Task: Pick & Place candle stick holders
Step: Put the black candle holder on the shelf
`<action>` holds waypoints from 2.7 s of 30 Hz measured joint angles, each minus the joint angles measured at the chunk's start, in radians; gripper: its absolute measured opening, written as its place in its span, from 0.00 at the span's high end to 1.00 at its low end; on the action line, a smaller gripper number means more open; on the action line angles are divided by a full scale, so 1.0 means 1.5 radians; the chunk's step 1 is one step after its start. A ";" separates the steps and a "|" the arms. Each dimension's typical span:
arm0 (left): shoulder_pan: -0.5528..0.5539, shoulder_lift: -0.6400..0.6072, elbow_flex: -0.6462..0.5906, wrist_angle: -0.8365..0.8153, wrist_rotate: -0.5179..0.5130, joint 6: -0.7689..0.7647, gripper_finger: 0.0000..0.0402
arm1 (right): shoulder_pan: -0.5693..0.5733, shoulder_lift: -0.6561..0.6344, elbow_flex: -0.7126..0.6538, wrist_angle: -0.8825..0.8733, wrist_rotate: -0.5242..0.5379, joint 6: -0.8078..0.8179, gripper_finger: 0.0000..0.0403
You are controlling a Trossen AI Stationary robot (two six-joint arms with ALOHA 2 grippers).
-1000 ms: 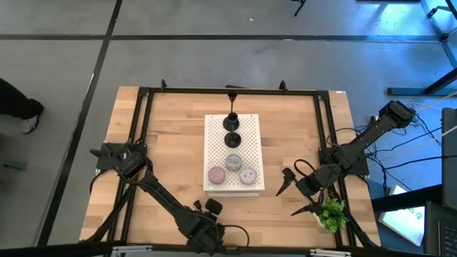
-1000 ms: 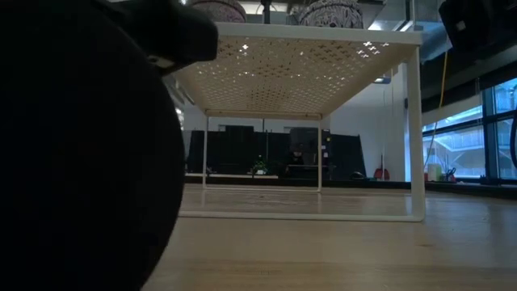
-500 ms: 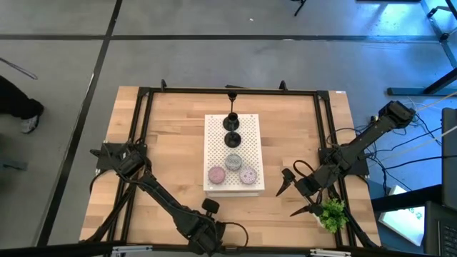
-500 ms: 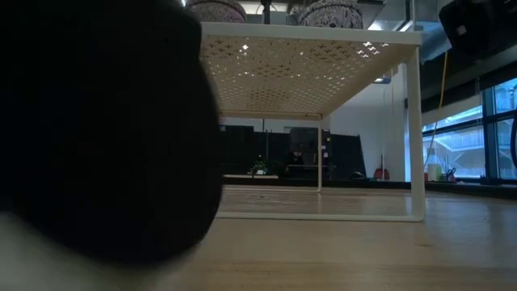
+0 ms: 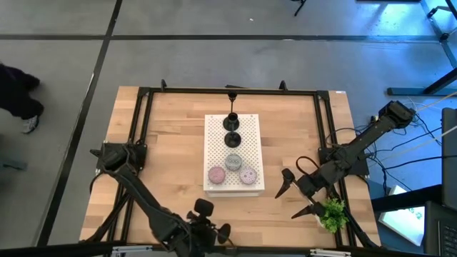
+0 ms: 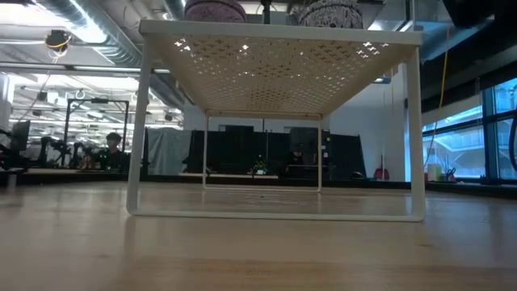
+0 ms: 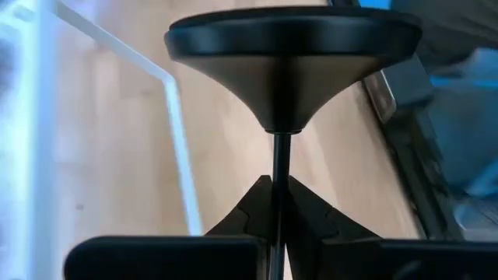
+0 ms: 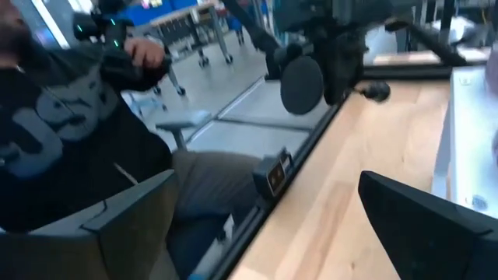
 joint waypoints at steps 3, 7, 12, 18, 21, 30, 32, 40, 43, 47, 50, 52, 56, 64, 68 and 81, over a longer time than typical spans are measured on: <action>-0.001 -0.013 0.000 -0.007 -0.032 0.005 0.98 | 0.000 0.000 0.000 0.039 0.000 -0.003 0.01; -0.003 -0.030 0.000 -0.018 -0.074 0.006 0.98 | 0.000 0.000 0.000 0.077 0.000 -0.006 0.01; -0.019 -0.077 0.000 0.011 -0.172 0.011 0.98 | 0.000 0.000 0.000 0.113 -0.003 -0.006 0.01; -0.062 -0.138 0.000 0.156 -0.365 0.129 0.98 | 0.000 0.000 0.000 0.160 0.000 -0.015 0.01; -0.070 -0.156 -0.010 0.293 -0.408 0.265 0.98 | -0.003 0.000 0.000 0.192 0.006 -0.032 0.01; -0.030 -0.164 -0.116 0.815 -0.211 0.647 0.98 | -0.015 0.007 0.085 0.169 0.082 -0.166 0.01; -0.020 -0.178 -0.154 0.909 -0.208 0.695 0.98 | -0.012 0.019 0.116 0.133 0.112 -0.246 0.01; 0.067 -0.356 -0.429 1.048 0.020 0.500 0.98 | -0.004 0.103 0.214 0.041 0.177 -0.366 0.01; 0.113 -0.414 -0.523 1.034 0.099 0.403 0.98 | -0.006 0.131 0.239 0.019 0.177 -0.331 0.01; 0.208 -0.471 -0.572 1.025 0.226 0.343 0.98 | -0.026 0.167 0.269 0.017 0.177 -0.303 0.01; 0.264 -0.478 -0.571 1.033 0.312 0.337 0.98 | -0.059 0.193 0.296 0.016 0.176 -0.266 0.01; 0.288 -0.468 -0.570 1.043 0.357 0.327 0.98 | -0.084 0.209 0.314 0.014 0.177 -0.252 0.01; 0.302 -0.441 -0.570 1.045 0.416 0.309 0.98 | -0.132 0.223 0.339 0.006 0.176 -0.197 0.02; 0.285 -0.430 -0.570 1.080 0.414 0.320 0.98 | -0.208 0.260 0.347 0.008 0.038 -0.111 0.20; 0.292 -0.431 -0.570 1.055 0.415 0.320 0.98 | -0.207 0.293 0.347 0.035 0.030 -0.129 0.29; 0.305 -0.428 -0.570 1.054 0.422 0.314 0.98 | -0.207 0.381 0.406 0.045 0.012 -0.149 0.32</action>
